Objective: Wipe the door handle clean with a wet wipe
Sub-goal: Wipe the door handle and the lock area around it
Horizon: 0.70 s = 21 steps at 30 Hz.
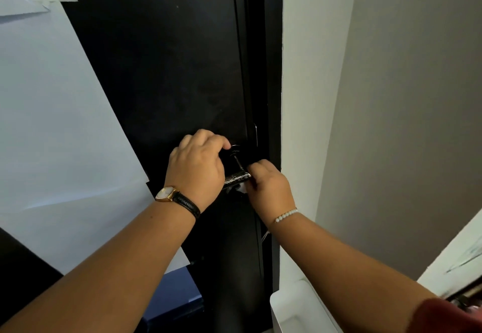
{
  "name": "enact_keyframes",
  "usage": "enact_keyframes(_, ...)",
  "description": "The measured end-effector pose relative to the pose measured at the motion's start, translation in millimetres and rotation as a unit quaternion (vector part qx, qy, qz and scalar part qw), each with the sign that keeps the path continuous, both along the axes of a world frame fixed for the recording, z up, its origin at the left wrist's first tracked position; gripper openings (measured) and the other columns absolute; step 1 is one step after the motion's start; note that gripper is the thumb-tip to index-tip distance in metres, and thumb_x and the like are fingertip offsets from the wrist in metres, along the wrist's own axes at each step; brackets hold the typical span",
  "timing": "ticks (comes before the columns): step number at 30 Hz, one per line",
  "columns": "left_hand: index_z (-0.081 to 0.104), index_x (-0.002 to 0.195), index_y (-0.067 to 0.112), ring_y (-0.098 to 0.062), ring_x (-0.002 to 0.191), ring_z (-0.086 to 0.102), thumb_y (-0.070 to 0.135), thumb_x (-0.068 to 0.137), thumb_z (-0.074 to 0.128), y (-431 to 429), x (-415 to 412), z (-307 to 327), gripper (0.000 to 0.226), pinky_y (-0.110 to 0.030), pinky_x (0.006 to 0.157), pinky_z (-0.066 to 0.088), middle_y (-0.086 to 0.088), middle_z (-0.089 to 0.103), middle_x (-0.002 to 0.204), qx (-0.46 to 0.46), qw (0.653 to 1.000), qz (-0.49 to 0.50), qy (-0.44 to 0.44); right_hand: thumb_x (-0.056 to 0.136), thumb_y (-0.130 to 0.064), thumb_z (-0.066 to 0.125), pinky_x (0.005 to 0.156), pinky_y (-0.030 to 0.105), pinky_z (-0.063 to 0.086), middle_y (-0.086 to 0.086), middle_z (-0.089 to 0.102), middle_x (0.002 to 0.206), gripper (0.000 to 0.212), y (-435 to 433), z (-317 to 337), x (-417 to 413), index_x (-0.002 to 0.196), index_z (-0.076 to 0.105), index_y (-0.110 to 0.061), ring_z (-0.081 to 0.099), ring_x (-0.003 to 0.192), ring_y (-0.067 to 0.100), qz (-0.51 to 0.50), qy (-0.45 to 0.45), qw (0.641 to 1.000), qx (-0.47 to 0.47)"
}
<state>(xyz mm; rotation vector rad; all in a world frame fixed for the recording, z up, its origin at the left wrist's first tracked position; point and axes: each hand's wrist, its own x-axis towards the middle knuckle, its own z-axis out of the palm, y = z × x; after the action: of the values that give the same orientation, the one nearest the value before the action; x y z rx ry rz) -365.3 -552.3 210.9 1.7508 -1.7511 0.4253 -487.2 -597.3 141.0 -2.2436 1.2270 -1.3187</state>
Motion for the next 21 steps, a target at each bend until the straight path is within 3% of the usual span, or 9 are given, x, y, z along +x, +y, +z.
enact_keyframes(4,0.062,0.100,0.021,-0.025,0.097,0.053,0.003,0.080,0.047,-1,0,0,0.032,-0.038,0.079,0.041,-0.001,0.061,0.105,0.002,1.000,0.005,0.002,0.065,-0.010,0.078,0.041,0.021,0.047,0.010,0.061,0.067,0.016,-3,-5,12,0.066,0.064,-0.003,0.058,0.047,0.024,0.019,0.066,0.998,-0.011)
enact_keyframes(7,0.062,0.101,0.021,-0.024,0.098,0.052,0.003,0.080,0.046,-1,1,-1,0.032,-0.036,0.080,0.039,0.000,0.060,0.106,0.005,1.000,0.006,0.008,0.065,-0.013,0.079,0.051,0.016,0.045,0.005,0.064,0.063,0.011,-4,-8,10,0.065,0.069,-0.011,0.061,0.055,0.020,0.032,0.093,0.994,-0.055)
enact_keyframes(9,0.062,0.101,0.021,-0.025,0.099,0.051,0.003,0.079,0.046,-1,0,-1,0.033,-0.034,0.080,0.036,0.000,0.060,0.107,0.009,1.000,0.006,0.007,0.077,-0.026,0.066,0.061,0.024,0.051,0.002,0.068,0.072,0.011,-1,-10,8,0.073,0.071,-0.016,0.061,0.072,0.024,0.049,0.154,0.984,-0.073)
enact_keyframes(12,0.062,0.102,0.022,-0.024,0.100,0.050,0.003,0.079,0.046,0,1,0,0.034,-0.032,0.079,0.032,0.000,0.059,0.108,0.016,1.000,0.010,0.003,0.084,-0.039,0.038,0.069,0.039,0.052,0.000,0.069,0.093,0.038,5,-14,11,0.093,0.070,-0.021,0.054,0.092,0.027,0.065,0.251,0.964,-0.059)
enact_keyframes(18,0.062,0.102,0.022,-0.023,0.100,0.048,0.003,0.080,0.045,1,1,1,0.034,-0.030,0.079,0.029,0.000,0.058,0.107,0.027,1.000,0.006,0.004,0.078,-0.009,0.057,0.057,0.029,0.048,0.016,0.062,0.095,0.014,0,-6,9,0.084,0.069,-0.006,0.060,0.069,0.032,0.018,0.164,0.986,0.002)
enact_keyframes(21,0.061,0.103,0.023,-0.023,0.101,0.047,0.004,0.081,0.044,2,1,1,0.034,-0.029,0.080,0.028,0.001,0.057,0.108,0.032,0.999,0.005,0.001,0.086,-0.013,0.054,0.062,0.025,0.039,0.013,0.058,0.105,0.018,-4,0,7,0.094,0.065,-0.001,0.061,0.075,0.029,-0.011,0.162,0.985,0.055)
